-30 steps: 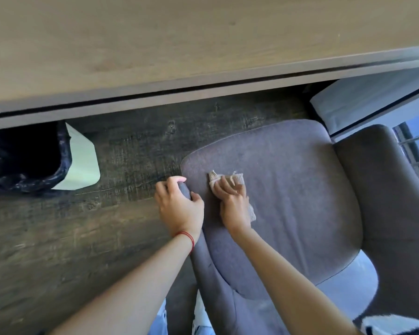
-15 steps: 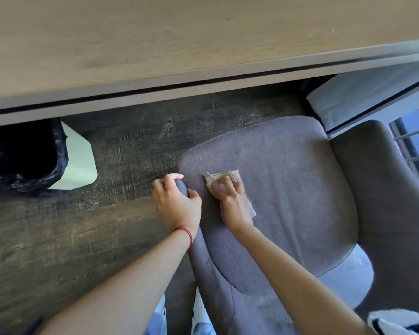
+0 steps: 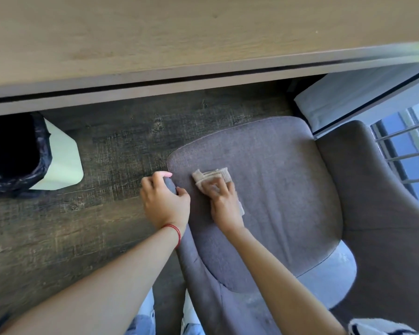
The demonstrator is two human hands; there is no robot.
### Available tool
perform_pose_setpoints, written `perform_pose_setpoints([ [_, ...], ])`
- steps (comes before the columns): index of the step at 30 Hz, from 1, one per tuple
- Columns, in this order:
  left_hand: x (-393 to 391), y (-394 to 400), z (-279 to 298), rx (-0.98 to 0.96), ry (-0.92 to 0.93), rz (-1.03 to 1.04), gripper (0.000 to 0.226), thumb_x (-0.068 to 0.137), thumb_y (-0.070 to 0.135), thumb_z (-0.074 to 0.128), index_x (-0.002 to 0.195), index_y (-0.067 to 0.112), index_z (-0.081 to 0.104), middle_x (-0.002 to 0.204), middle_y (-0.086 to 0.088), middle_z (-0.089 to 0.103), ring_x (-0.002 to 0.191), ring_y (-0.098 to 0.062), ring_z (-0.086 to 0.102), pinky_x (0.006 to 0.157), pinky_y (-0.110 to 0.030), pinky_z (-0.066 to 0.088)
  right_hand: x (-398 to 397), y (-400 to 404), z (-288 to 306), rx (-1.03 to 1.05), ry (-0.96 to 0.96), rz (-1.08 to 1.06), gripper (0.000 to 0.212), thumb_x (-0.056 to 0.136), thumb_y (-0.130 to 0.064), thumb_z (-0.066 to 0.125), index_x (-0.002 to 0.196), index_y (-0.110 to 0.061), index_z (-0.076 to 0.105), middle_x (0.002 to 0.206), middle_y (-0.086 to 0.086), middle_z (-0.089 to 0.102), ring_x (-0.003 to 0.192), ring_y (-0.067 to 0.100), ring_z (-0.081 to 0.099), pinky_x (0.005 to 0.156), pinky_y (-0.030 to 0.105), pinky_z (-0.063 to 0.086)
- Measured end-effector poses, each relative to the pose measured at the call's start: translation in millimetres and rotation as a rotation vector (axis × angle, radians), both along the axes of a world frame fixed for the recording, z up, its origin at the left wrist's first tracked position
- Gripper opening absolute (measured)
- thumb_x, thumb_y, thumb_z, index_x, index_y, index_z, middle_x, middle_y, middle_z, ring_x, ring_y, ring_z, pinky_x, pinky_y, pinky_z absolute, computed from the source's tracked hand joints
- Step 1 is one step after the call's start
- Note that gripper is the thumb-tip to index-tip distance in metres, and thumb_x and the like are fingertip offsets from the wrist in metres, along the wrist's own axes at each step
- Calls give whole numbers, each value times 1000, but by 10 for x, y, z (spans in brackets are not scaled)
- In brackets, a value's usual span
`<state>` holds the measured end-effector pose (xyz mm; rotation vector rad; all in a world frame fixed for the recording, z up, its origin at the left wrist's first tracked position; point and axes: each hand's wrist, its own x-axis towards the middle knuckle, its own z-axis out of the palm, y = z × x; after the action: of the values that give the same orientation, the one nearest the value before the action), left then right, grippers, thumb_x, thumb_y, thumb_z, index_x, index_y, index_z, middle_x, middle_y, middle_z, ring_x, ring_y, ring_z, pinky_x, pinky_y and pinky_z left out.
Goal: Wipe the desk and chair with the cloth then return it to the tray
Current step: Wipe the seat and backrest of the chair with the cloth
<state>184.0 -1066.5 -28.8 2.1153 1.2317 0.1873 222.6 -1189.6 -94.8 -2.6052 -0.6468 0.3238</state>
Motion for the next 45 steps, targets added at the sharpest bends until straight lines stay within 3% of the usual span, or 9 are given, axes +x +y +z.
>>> perform_pose_setpoints([
  [4, 10, 5, 1, -9, 9, 5, 32, 70, 11, 64, 101, 16, 57, 111, -12, 52, 105, -34, 50, 79, -42, 45, 250, -55, -37, -50, 8, -375, 59, 80, 14, 40, 127, -17, 58, 133, 16, 48, 98, 37, 43, 86, 46, 44],
  [10, -15, 6, 47, -23, 8, -3, 32, 71, 11, 63, 102, 15, 57, 113, -13, 52, 109, -33, 48, 82, -42, 43, -262, 92, -20, -37, 49, 10, 51, 85, 8, 47, 130, -15, 55, 123, 19, 54, 91, 37, 46, 82, 45, 46],
  [14, -5, 7, 24, -18, 11, 0, 32, 71, 11, 63, 102, 16, 56, 112, -12, 51, 108, -33, 48, 80, -44, 45, -149, -103, -70, -120, 33, -244, 56, 83, 11, 43, 131, -14, 53, 128, 22, 48, 100, 38, 43, 89, 46, 45],
  [19, -13, 5, 25, -15, 10, -3, 32, 70, 12, 64, 101, 17, 56, 112, -11, 51, 108, -33, 49, 81, -43, 45, -146, 1, -41, -21, -3, 68, 51, 84, 8, 48, 129, -14, 57, 127, 23, 51, 98, 40, 46, 89, 47, 45],
  [24, -13, 9, -3, -13, 0, -1, 33, 69, 12, 65, 101, 17, 56, 110, -11, 52, 106, -33, 50, 81, -41, 45, 331, 170, -102, 26, 36, -549, 54, 88, 10, 39, 129, -22, 56, 142, 13, 40, 117, 37, 36, 102, 46, 38],
  [27, -3, 7, 5, -20, 0, 2, 33, 69, 12, 64, 100, 17, 56, 111, -11, 52, 106, -33, 49, 82, -42, 45, -18, 437, -175, -10, 37, -199, 48, 94, 0, 44, 134, -24, 51, 150, 13, 34, 137, 43, 20, 115, 42, 21],
  [31, -11, 7, 13, -22, 5, -1, 32, 69, 11, 65, 99, 17, 57, 112, -12, 52, 107, -34, 48, 82, -43, 44, -74, 237, -80, 101, -56, 158, 39, 89, -2, 55, 123, -18, 63, 127, 11, 59, 105, 38, 48, 93, 50, 45],
  [36, -2, 21, -3, -30, 8, 2, 33, 69, 11, 64, 101, 16, 56, 111, -12, 51, 107, -34, 48, 80, -43, 45, 557, 109, -40, 237, -42, -546, 48, 89, 6, 47, 126, -21, 59, 130, 8, 56, 100, 25, 46, 89, 36, 41],
  [45, -13, 10, 5, -22, -4, -7, 32, 69, 10, 64, 100, 16, 56, 111, -12, 52, 106, -34, 49, 79, -45, 46, 122, 240, -26, 218, 73, 32, 35, 92, -4, 56, 123, -20, 64, 128, 13, 58, 109, 22, 49, 96, 19, 33],
])
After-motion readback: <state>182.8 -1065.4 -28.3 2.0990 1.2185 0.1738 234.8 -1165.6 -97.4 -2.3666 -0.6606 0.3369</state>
